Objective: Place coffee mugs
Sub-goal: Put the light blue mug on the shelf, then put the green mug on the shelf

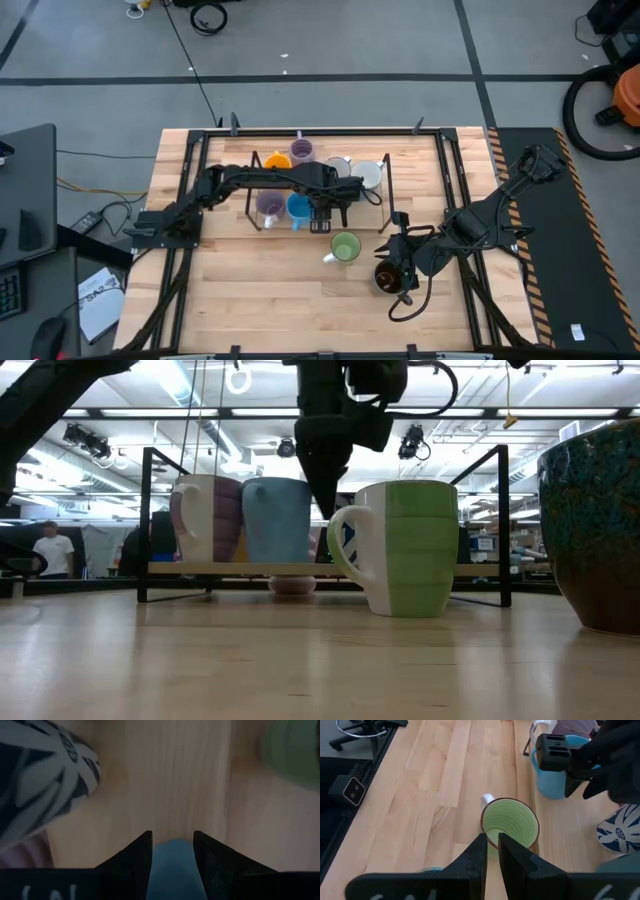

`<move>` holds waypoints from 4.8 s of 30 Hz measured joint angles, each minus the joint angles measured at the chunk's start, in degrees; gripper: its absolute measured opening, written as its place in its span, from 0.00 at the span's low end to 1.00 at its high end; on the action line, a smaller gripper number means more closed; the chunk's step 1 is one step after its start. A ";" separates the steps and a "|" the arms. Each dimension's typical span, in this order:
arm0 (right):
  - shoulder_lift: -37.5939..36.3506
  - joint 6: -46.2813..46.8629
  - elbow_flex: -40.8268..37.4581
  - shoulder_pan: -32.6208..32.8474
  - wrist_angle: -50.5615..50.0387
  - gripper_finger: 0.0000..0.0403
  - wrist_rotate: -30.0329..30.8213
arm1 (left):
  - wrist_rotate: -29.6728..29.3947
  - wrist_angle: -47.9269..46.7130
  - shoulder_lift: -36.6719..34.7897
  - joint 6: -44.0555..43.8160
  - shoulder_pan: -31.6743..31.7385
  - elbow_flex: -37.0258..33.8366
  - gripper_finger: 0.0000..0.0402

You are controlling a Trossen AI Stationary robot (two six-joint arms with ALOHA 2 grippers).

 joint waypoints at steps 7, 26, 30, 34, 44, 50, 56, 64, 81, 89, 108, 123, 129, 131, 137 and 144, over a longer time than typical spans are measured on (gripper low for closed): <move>0.00 0.00 0.00 0.00 0.02 0.13 0.00 | -0.47 -0.18 0.03 -0.05 -0.04 0.00 0.37; 0.00 0.00 0.00 0.01 0.02 0.13 -0.02 | -0.53 -1.36 0.03 -1.52 0.01 0.00 0.37; 0.00 0.00 0.00 -0.01 0.02 0.13 -0.02 | -0.55 -1.44 0.03 -2.23 0.05 0.00 0.37; 0.00 0.00 0.00 0.00 0.02 0.13 -0.02 | -0.55 -1.67 0.03 -2.63 0.11 0.00 0.37; 0.00 0.00 0.00 0.01 0.02 0.13 -0.04 | -0.55 -2.58 0.03 -3.89 0.18 0.00 0.37; 0.00 0.00 0.00 0.01 0.01 0.13 -0.04 | -0.55 -2.77 0.01 -3.91 0.18 0.00 0.37; 0.00 0.00 0.00 0.01 0.01 0.13 -0.04 | -1.32 -2.36 0.01 -2.65 0.18 0.00 0.37; 0.00 0.00 0.00 0.01 -0.01 0.13 -0.04 | -1.62 -2.22 0.01 -1.24 0.17 0.00 0.37; -0.10 -1.57 -1.03 -0.05 -1.87 0.13 8.80 | -2.78 4.89 -5.87 5.08 -0.93 -0.04 0.37; -0.61 1.70 -4.49 0.15 0.43 0.13 11.39 | -1.41 11.90 -10.15 6.88 -4.18 -0.02 0.37; -0.49 3.77 -3.41 -2.01 5.59 0.10 3.25 | -7.62 33.48 -22.23 -0.38 -19.54 -26.92 0.37; 4.60 -1.61 -3.02 -17.67 15.19 0.09 -10.85 | -18.29 69.59 -40.40 -5.95 -25.81 -62.90 0.37; 8.41 -6.12 2.56 -20.20 11.89 0.09 -12.58 | -19.99 82.66 -41.46 -5.57 -25.59 -72.30 0.37; 10.51 -9.02 5.35 -21.28 8.62 0.09 -14.21 | -21.59 85.63 -41.59 -5.60 -25.61 -74.20 0.37; 17.10 -14.91 14.46 -24.33 -1.06 0.15 -18.91 | -26.08 87.43 -41.56 -5.76 -25.59 -75.61 0.37; 24.14 -17.46 23.22 -24.75 -11.48 0.30 -21.01 | -25.50 88.60 -43.29 -3.86 -27.56 -75.62 0.37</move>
